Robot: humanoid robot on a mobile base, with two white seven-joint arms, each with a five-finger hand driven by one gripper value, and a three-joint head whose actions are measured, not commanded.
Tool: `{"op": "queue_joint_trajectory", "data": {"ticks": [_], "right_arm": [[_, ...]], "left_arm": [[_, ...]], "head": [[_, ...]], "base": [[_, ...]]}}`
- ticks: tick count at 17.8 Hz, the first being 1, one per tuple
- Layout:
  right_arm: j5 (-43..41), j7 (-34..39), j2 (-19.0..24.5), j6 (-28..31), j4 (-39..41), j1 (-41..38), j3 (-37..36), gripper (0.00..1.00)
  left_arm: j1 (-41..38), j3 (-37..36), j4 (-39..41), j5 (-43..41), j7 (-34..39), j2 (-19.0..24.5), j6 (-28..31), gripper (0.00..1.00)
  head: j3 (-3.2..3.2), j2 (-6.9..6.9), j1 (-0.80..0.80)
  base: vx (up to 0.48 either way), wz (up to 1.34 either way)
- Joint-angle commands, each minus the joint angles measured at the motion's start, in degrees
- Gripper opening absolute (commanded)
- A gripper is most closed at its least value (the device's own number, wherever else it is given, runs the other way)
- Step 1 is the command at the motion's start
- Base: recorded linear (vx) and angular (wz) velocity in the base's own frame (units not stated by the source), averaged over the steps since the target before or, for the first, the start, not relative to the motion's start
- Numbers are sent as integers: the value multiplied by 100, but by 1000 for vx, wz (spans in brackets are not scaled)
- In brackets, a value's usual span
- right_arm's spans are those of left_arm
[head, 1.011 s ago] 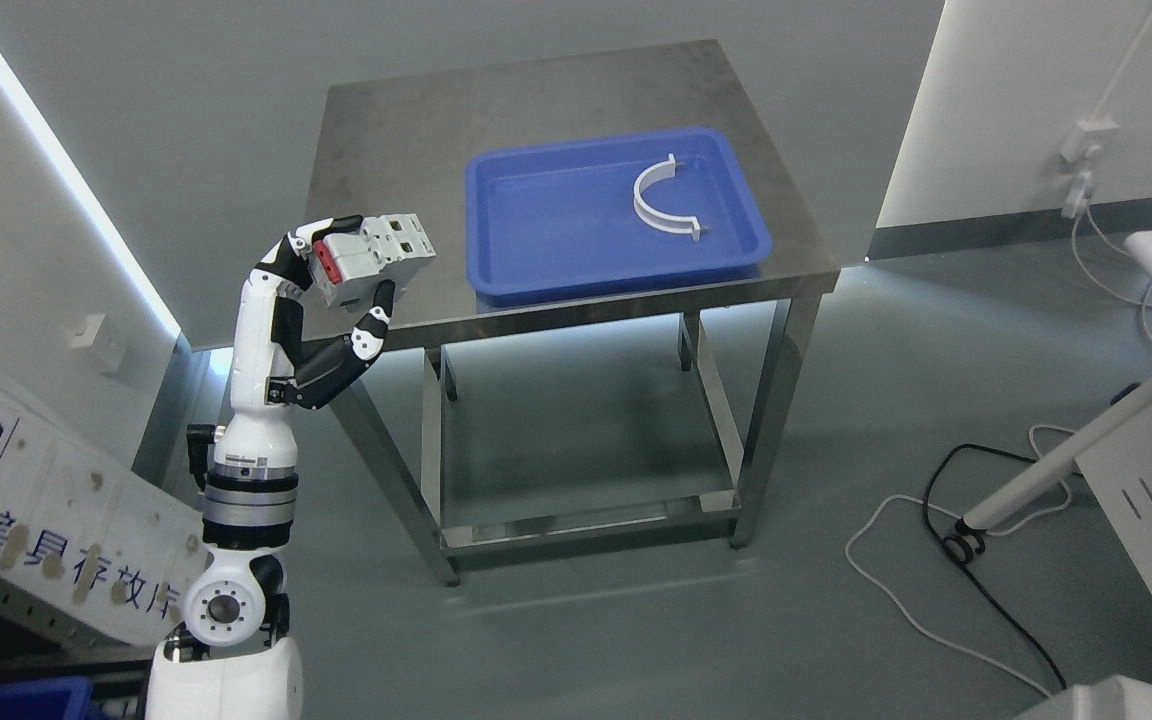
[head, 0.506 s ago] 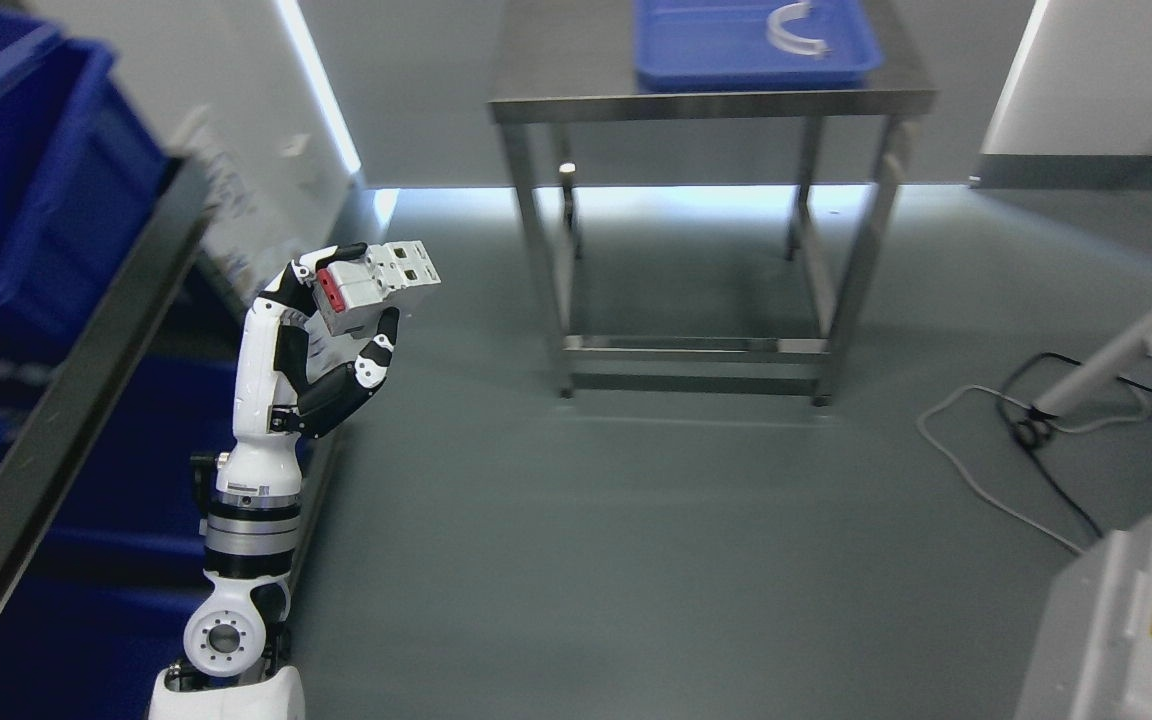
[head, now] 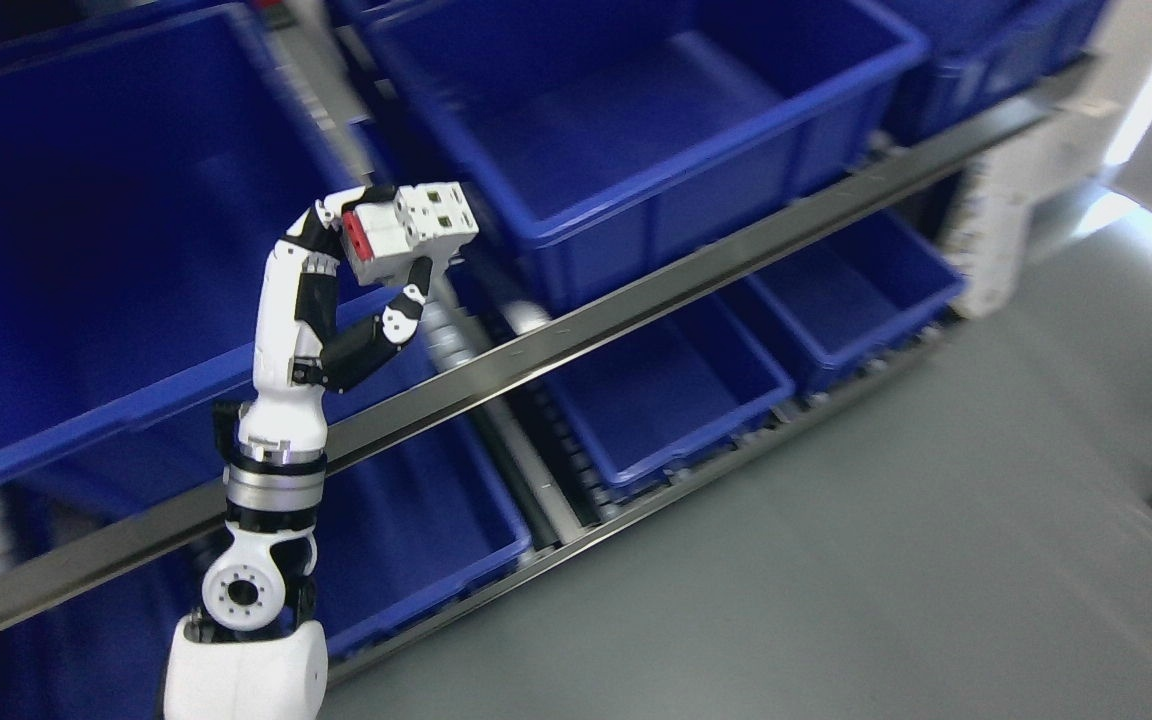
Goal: Place circuit breaker on shelf
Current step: 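Carry the breaker in the left hand while turning toward the bin shelf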
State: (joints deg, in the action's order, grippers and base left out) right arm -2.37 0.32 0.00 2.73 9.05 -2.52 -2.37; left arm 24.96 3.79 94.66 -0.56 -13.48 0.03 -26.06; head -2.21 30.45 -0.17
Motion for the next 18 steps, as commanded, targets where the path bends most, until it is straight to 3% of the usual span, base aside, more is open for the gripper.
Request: {"op": "queue_joint_trajectory", "data": {"ticks": [1, 5, 9, 12, 18], "right_arm": [[0, -49, -100, -1, 0, -3, 0, 100], [0, -49, -100, -1, 0, -3, 0, 100], [0, -49, -100, -1, 0, -3, 0, 100], [0, -49, -100, -1, 0, -3, 0, 100], [0, -49, -100, -1, 0, -3, 0, 100]], "left_arm": [[1457, -614, 176, -164, -269, 97, 845, 13], [1950, -827, -104, -874, -383, 97, 1804, 13], [2513, -783, -684, -1497, -979, 97, 2613, 14], [2742, -757, -1229, -2114, -1491, 234, 2667, 14], [3181, -554, -2186, -2264, -1474, 822, 2650, 15]], "head": [[0, 0, 0], [0, -1, 0], [0, -2, 0], [0, -2, 0], [0, -2, 0]], "base": [[-228, 1787], [-44, 1073], [24, 309], [-6, 69], [-3, -40]]}}
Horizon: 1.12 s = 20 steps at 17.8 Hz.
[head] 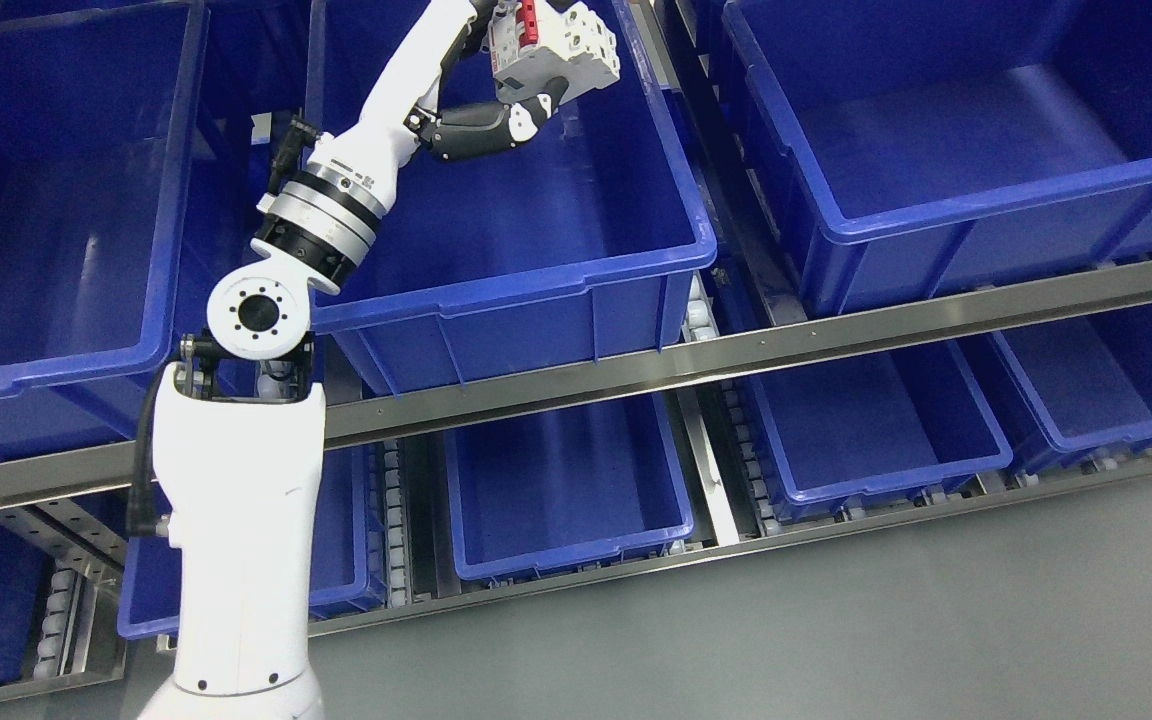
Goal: Place circuit breaker on shelf
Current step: 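Lower the left hand with the breaker into the upper blue bin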
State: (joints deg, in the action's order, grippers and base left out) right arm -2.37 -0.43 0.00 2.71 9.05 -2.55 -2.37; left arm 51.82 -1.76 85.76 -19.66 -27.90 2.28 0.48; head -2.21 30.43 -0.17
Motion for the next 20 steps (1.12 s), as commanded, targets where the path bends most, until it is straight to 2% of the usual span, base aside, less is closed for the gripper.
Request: {"op": "queue_joint_trajectory", "data": {"ticks": [1, 6, 8, 13, 17, 20], "right_arm": [[0, 25, -100, 1, 0, 0, 0, 100], [0, 25, -100, 1, 0, 0, 0, 100], [0, 25, -100, 1, 0, 0, 0, 100], [0, 25, -100, 1, 0, 0, 0, 100], [0, 25, -100, 1, 0, 0, 0, 100], [0, 25, -100, 1, 0, 0, 0, 100]], "left_arm": [[661, -26, -1542, -355, -40, 703, -4, 15], [1295, -149, -3133, -811, -31, 932, -57, 16], [1558, -158, -3477, -829, -23, 898, -74, 16], [2736, -543, -5277, -829, -23, 713, -461, 16], [2878, -1228, -6210, -829, -14, 336, -487, 16], [2817, -1458, -6633, -847, 170, 194, -549, 17]], "head": [[0, 0, 0], [0, 0, 0], [0, 0, 0], [0, 0, 0], [0, 0, 0], [0, 0, 0]], "base": [[0, 0], [0, 0], [0, 0], [0, 0], [0, 0], [0, 0]]}}
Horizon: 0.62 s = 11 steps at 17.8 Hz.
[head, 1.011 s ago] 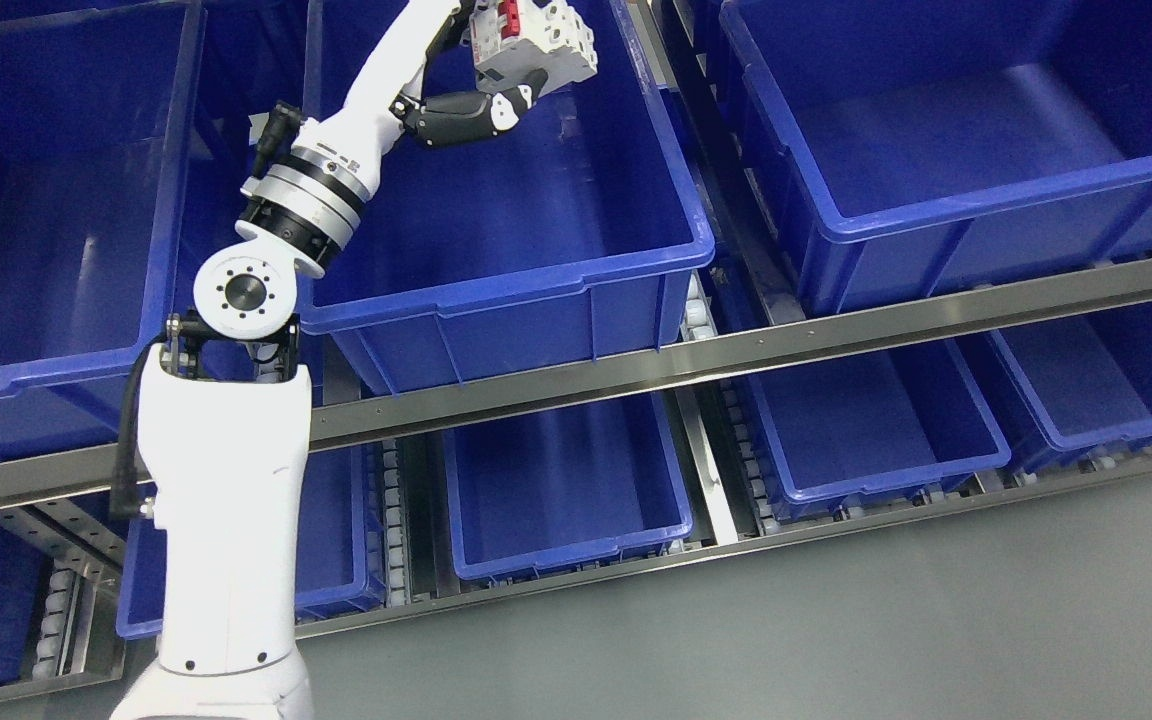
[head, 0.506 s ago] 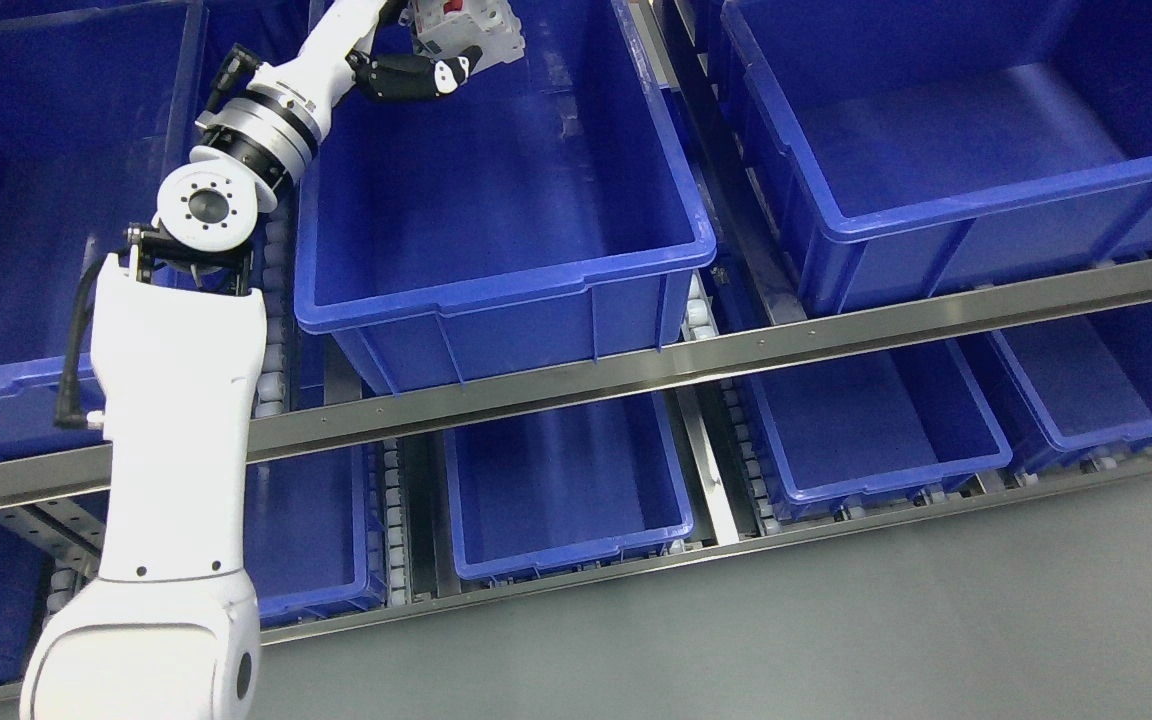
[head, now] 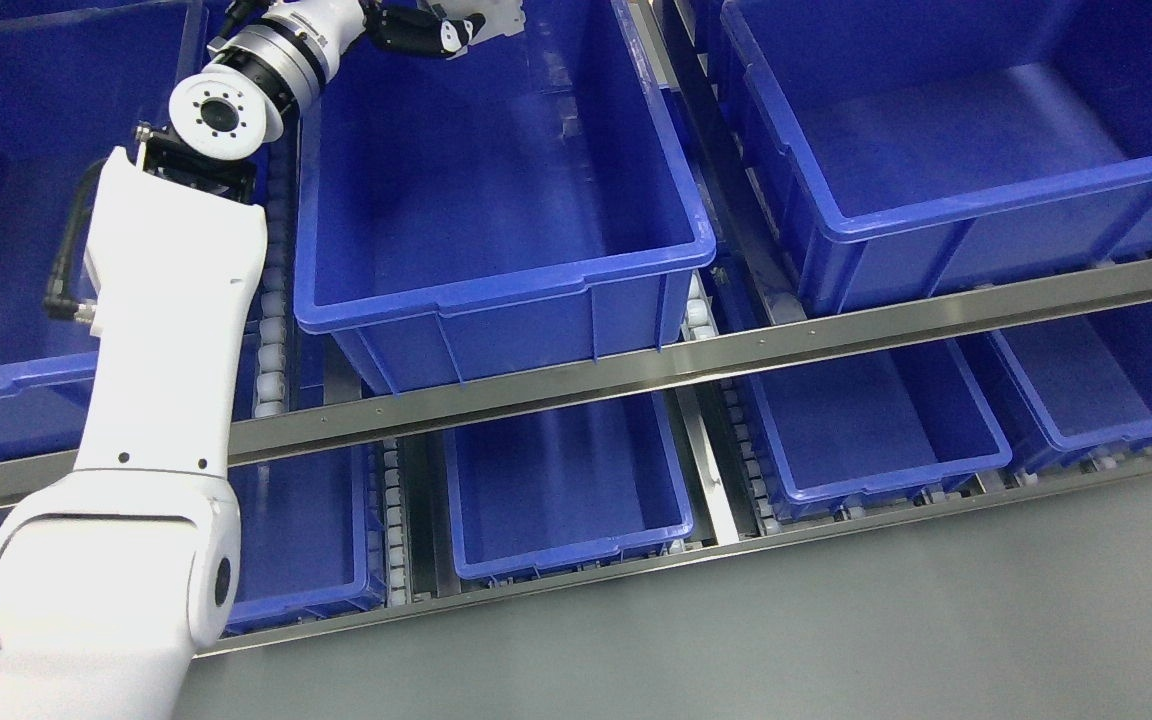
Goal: Place circuit breaker on shelf
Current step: 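Lower the left hand with the breaker into the upper blue bin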
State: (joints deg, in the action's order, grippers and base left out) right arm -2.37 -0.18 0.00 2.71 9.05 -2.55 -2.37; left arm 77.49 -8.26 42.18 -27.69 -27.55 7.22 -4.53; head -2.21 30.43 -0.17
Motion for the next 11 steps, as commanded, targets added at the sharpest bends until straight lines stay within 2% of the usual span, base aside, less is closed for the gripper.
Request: {"op": "queue_joint_trajectory", "data": {"ticks": [1, 6, 11], "right_arm": [[0, 0, -100, 1, 0, 0, 0, 100], [0, 0, -100, 1, 0, 0, 0, 100], [0, 0, -100, 1, 0, 0, 0, 100]], "left_arm": [[249, -869, -2371, -43, 188, -317, -57, 17], [249, -1274, -2811, -43, 232, -423, -48, 17], [249, -1344, -2838, -34, 373, -431, -48, 29]], "head": [[0, 0, 0], [0, 0, 0], [0, 0, 0]], "base": [[0, 0], [0, 0], [0, 0]]}}
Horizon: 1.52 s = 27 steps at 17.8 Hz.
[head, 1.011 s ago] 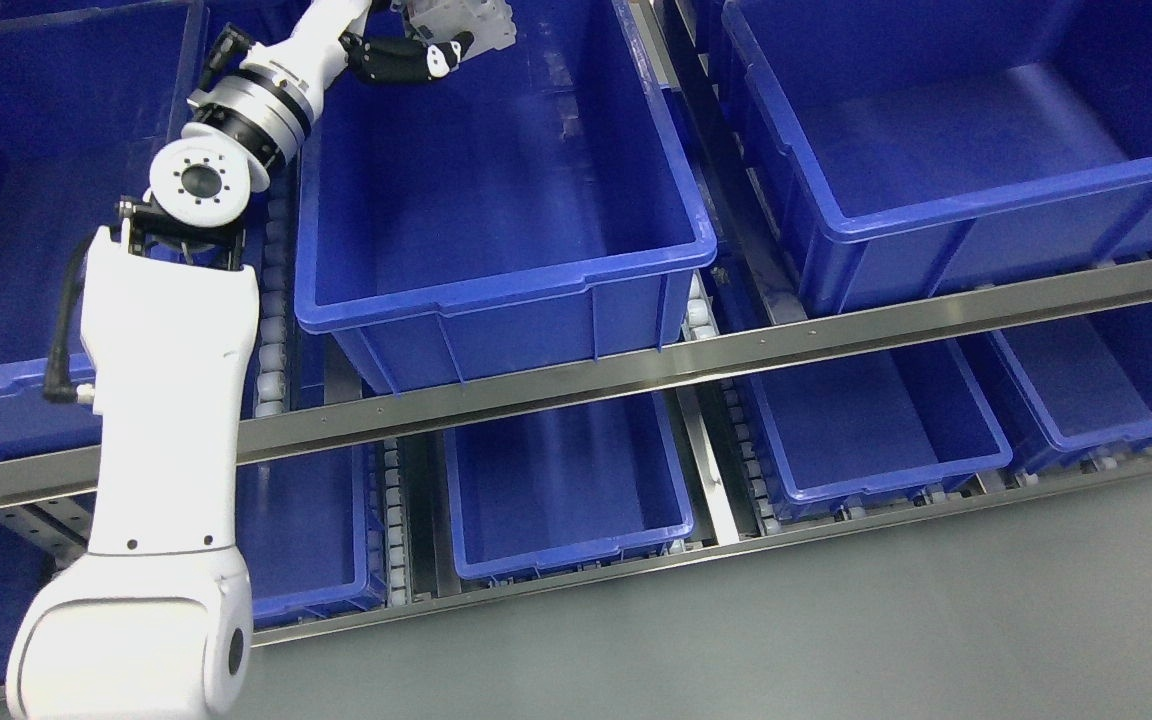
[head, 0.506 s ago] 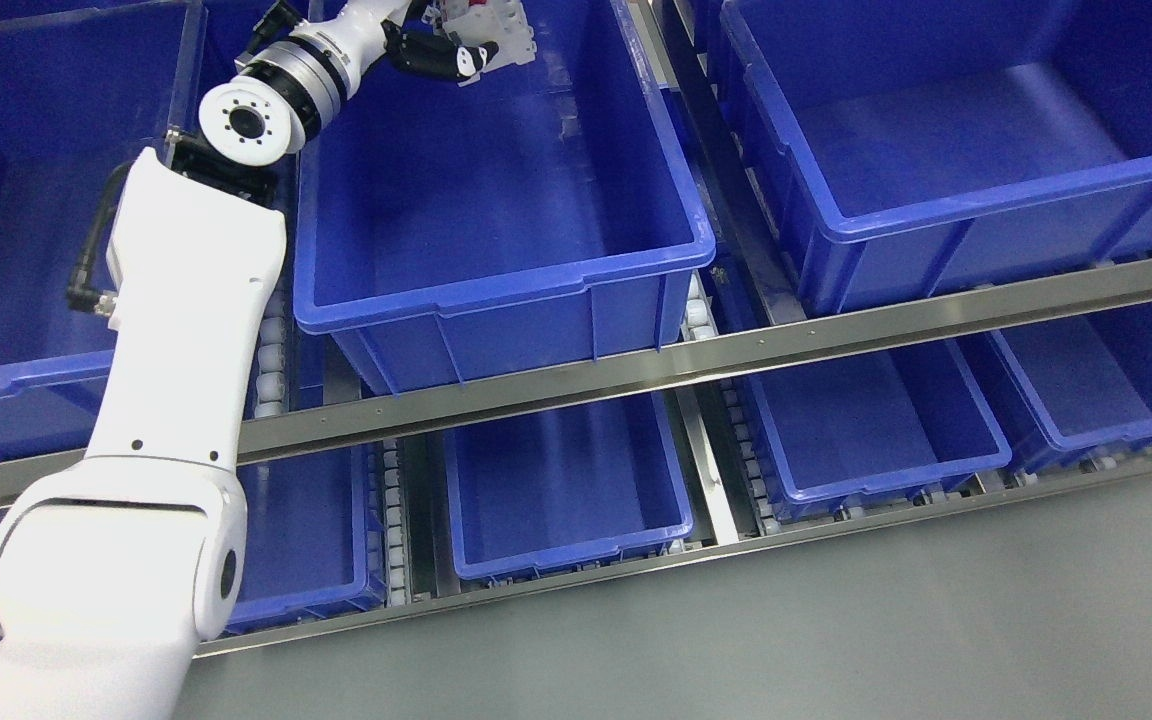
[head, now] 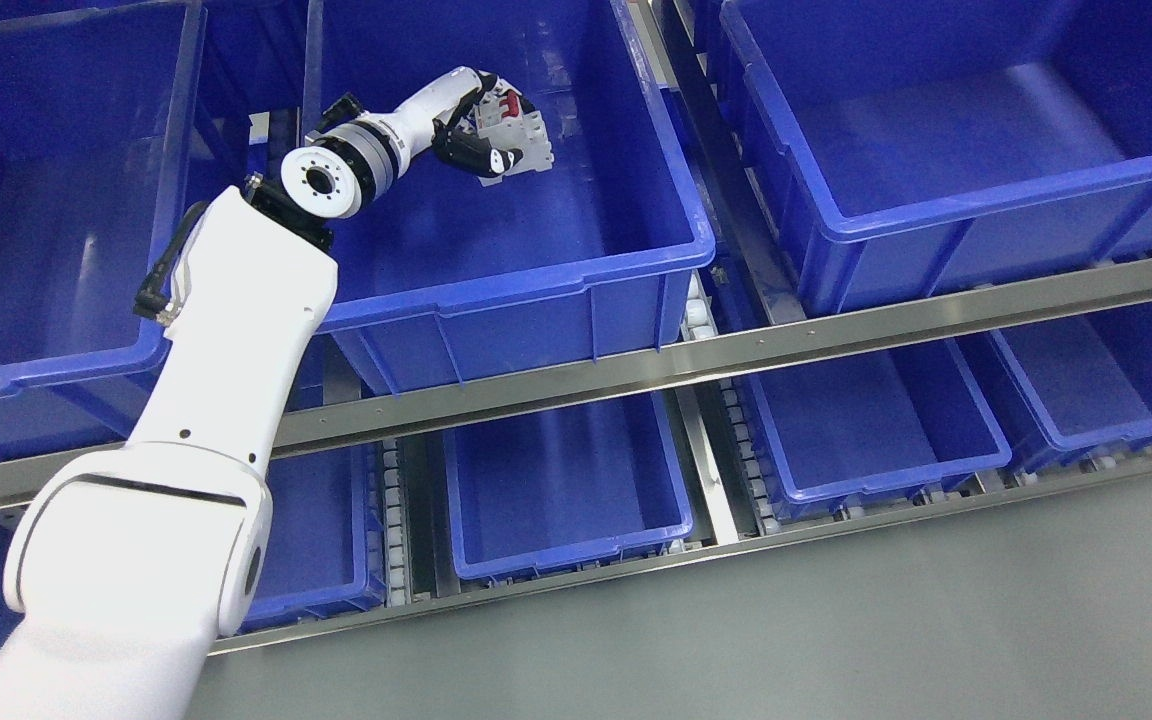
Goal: Place circuit breaker on shelf
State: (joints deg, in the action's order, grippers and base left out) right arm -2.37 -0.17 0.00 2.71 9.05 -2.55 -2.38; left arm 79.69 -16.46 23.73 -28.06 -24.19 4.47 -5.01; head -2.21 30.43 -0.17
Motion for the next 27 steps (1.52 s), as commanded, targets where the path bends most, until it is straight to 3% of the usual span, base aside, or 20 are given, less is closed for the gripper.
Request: {"op": "queue_joint_trajectory", "data": {"ticks": [1, 5, 15, 17, 19, 20, 23, 27], "right_arm": [[0, 0, -100, 1, 0, 0, 0, 100], [0, 0, -100, 1, 0, 0, 0, 100], [0, 0, -100, 1, 0, 0, 0, 100], [0, 0, -100, 1, 0, 0, 0, 100], [0, 0, -100, 1, 0, 0, 0, 100], [0, 0, -100, 1, 0, 0, 0, 100], [0, 0, -100, 1, 0, 0, 0, 100], [0, 0, -100, 1, 0, 0, 0, 100]], "left_arm": [[29, -533, -984, 3, 37, -157, 0, 33], [90, -542, -984, 3, 37, -122, 0, 49], [512, -218, -792, 12, 459, -69, 17, 76], [618, 220, -502, 12, 477, 9, 43, 79], [609, 1114, -55, 64, 529, -16, 105, 86], [592, 1911, 104, 82, 817, -69, 131, 97], [478, 3470, 578, 414, 2002, -347, -52, 99], [-170, 3616, 2103, 1108, 2261, -347, -115, 100]], "head": [[0, 0, 0], [0, 0, 0], [0, 0, 0], [0, 0, 0], [0, 0, 0], [0, 0, 0], [0, -1, 0], [0, -1, 0]], "base": [[0, 0], [0, 0], [0, 0], [0, 0], [0, 0], [0, 0], [0, 0], [0, 0]]}}
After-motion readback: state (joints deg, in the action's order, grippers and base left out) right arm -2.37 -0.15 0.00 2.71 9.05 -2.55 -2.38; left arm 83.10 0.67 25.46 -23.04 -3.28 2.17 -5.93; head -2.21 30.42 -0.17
